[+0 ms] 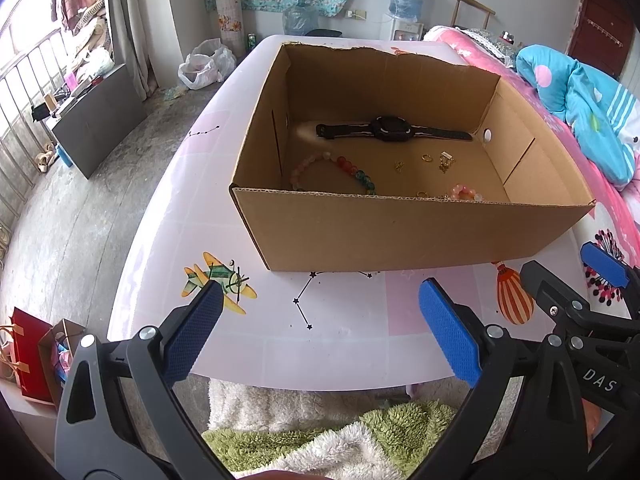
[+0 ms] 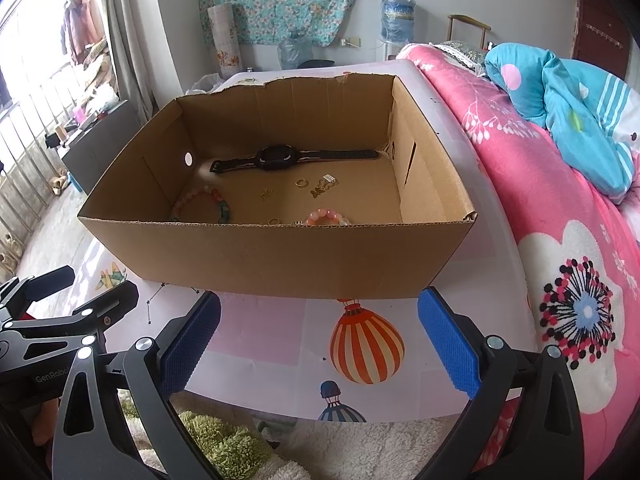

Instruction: Organize jewelry

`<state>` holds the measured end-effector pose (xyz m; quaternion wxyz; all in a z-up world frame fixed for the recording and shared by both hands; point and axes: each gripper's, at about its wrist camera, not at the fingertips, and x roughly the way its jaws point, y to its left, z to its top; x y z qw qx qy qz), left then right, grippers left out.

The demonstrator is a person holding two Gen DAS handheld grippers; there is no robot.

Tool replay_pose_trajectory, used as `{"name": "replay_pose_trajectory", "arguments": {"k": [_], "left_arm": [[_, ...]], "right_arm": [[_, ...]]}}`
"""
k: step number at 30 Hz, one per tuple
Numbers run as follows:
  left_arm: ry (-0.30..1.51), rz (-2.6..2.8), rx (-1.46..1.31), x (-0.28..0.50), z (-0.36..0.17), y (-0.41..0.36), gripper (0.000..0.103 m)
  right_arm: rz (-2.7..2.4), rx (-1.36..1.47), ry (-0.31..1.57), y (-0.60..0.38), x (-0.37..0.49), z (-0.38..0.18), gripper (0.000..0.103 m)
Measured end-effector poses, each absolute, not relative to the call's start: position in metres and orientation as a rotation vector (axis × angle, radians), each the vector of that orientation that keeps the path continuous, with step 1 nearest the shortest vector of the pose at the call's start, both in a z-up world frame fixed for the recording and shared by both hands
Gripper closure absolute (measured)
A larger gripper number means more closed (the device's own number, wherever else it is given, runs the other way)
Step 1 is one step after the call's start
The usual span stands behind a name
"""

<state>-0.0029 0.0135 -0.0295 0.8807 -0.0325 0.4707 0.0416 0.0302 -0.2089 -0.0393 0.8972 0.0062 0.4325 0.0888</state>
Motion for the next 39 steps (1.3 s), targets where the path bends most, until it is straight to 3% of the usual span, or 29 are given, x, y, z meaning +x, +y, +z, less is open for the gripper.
{"name": "replay_pose_trajectory", "arguments": {"k": [39], "left_arm": [[0.983, 0.087, -0.066, -0.0038, -0.0308, 0.0135, 0.008]], "right_arm": [[0.191, 0.021, 0.903, -0.2085, 0.031, -0.0425, 0.007]]}}
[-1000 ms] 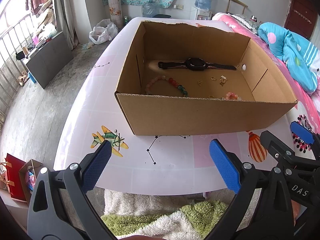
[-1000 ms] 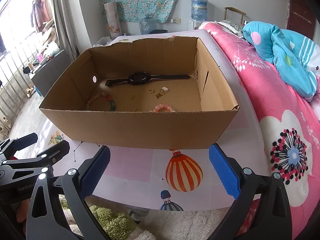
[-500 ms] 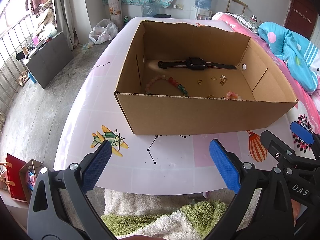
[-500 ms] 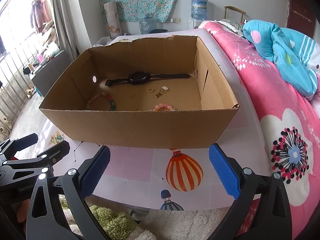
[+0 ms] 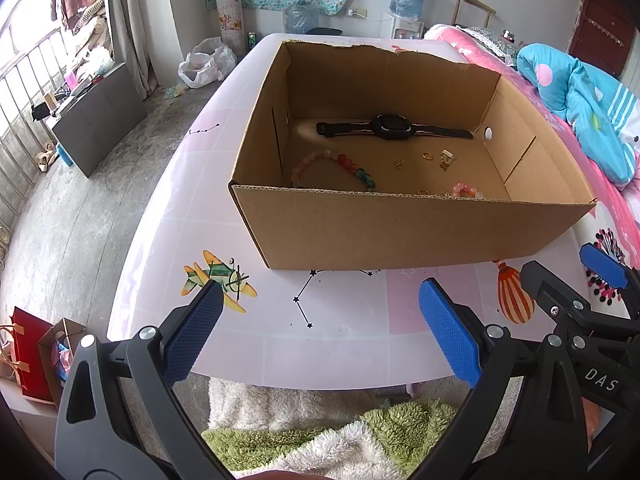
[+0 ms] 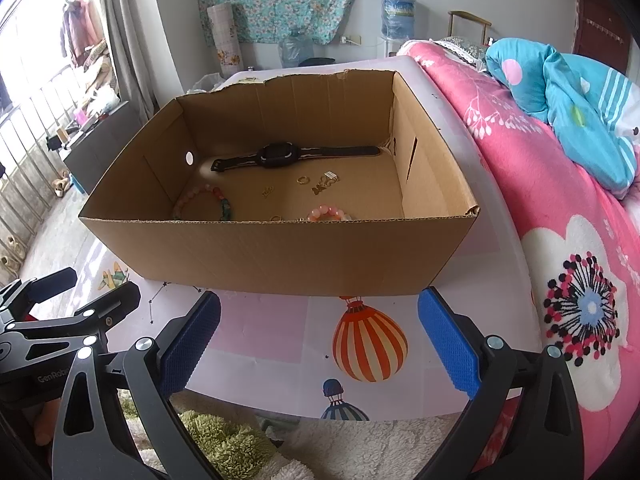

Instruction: Organize jewelry

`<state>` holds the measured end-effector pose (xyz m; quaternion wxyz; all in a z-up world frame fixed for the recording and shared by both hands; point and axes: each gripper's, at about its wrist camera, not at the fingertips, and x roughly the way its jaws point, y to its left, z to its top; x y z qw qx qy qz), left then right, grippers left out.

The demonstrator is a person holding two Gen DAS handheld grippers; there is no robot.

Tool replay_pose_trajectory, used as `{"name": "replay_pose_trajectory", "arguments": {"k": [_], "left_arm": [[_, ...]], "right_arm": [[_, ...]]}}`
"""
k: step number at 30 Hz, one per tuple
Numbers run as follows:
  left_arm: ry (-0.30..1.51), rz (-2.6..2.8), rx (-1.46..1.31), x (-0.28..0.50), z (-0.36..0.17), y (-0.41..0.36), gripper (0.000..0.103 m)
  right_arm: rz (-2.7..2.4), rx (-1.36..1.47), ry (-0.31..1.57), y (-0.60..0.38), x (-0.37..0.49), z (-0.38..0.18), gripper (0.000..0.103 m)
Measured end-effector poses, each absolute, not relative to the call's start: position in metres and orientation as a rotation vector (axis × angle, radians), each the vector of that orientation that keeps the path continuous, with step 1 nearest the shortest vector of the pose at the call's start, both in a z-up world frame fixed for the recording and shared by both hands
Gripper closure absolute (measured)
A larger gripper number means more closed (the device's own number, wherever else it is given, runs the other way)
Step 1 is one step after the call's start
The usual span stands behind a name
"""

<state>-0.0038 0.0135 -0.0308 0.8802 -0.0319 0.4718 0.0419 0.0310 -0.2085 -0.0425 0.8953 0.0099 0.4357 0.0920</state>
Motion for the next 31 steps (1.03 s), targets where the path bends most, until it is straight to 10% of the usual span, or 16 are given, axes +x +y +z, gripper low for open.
{"name": "replay_pose_trajectory", "arguments": {"k": [31], "left_arm": [[0.984, 0.082, -0.062, -0.0052, -0.0331, 0.0105, 0.008]], "right_arm": [[0.192, 0.033, 0.908, -0.2131, 0.0311, -0.0422, 0.007]]}}
